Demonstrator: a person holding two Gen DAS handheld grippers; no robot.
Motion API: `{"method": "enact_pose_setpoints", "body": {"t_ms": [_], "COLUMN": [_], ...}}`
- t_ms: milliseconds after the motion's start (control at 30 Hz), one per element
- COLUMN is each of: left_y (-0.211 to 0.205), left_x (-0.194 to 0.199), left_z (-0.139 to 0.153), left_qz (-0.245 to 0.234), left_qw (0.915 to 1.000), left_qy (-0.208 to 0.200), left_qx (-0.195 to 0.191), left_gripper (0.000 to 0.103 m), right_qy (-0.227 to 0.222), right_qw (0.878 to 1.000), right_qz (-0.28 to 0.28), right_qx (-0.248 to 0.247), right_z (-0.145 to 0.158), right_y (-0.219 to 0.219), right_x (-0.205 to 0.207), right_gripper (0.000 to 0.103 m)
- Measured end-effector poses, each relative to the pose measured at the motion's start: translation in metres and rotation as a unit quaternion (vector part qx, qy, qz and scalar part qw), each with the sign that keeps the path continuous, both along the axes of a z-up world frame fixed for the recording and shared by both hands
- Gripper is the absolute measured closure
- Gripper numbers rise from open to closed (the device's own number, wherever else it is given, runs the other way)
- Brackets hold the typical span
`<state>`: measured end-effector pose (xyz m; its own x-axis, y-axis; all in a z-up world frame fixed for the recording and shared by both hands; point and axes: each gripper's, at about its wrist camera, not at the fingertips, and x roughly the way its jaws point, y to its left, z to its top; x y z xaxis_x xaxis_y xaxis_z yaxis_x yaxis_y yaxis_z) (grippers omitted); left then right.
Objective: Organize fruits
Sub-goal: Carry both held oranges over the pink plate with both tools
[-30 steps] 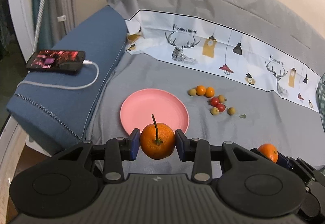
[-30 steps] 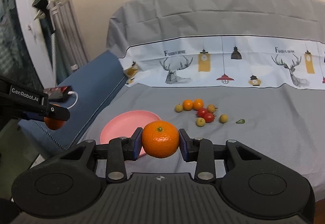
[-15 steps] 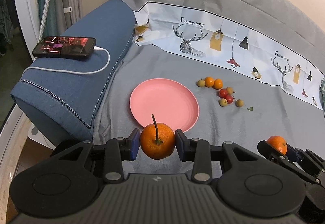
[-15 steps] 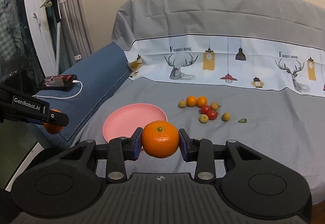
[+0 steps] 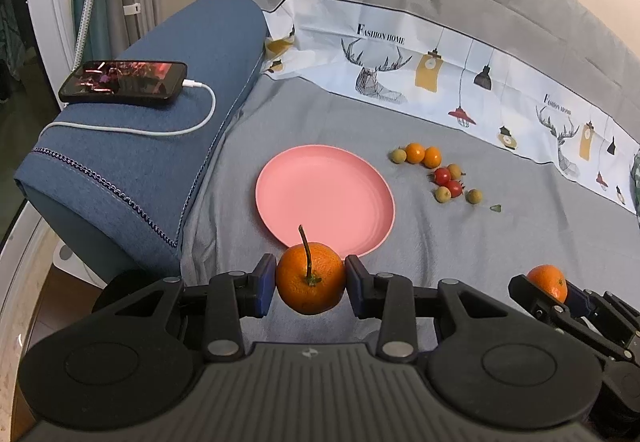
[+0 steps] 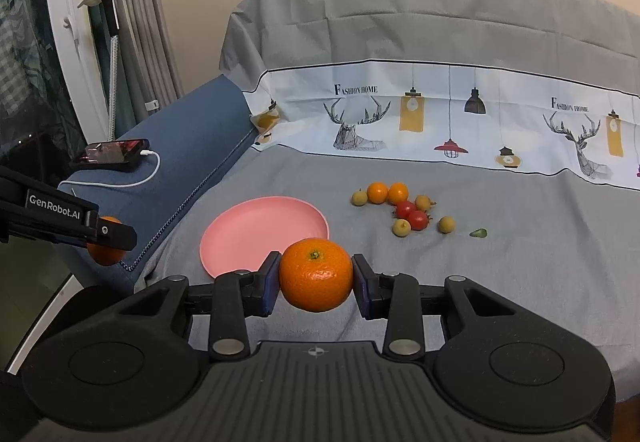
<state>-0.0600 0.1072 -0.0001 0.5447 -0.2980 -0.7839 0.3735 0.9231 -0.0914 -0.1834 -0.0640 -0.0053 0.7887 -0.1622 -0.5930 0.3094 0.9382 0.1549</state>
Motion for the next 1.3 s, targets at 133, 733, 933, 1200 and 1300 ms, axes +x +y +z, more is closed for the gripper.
{"method": "enact_pose_setpoints", "body": {"t_ms": [133,733,933,1200,1300], "left_y": [-0.004,-0.024,-0.031,-0.041,-0.045], "left_x": [0.011,0.075,0.097,0.128,0.139], "left_z": [-0.006,-0.027,-0.042,-0.067,-0.078], "left_qz": [-0.001,-0.002,-0.001,0.001,0.000], "left_qw": [0.9998,0.9981,0.9968,0.9944,0.9930], "left_qy": [0.010,0.039,0.050,0.069,0.078], "left_qx": [0.018,0.047,0.061,0.080,0.088], "left_gripper": [0.062,0.062,0.062,0.062,0.062], "right_qy": [0.007,0.028,0.042,0.069,0.080], "right_qw": [1.000,0.999,0.998,0.996,0.995], "right_qz": [0.001,0.021,0.028,0.041,0.045], "right_qx": [-0.005,0.014,0.023,0.029,0.032], "right_z": [-0.002,-0.022,-0.037,-0.066,-0.078], "right_y": [-0.001,-0.008,-0.012,-0.015,-0.016], "right_x": [0.009,0.078,0.103,0.141,0.153], "right_gripper": [0.064,0.064,0.064,0.064,0.064]}}
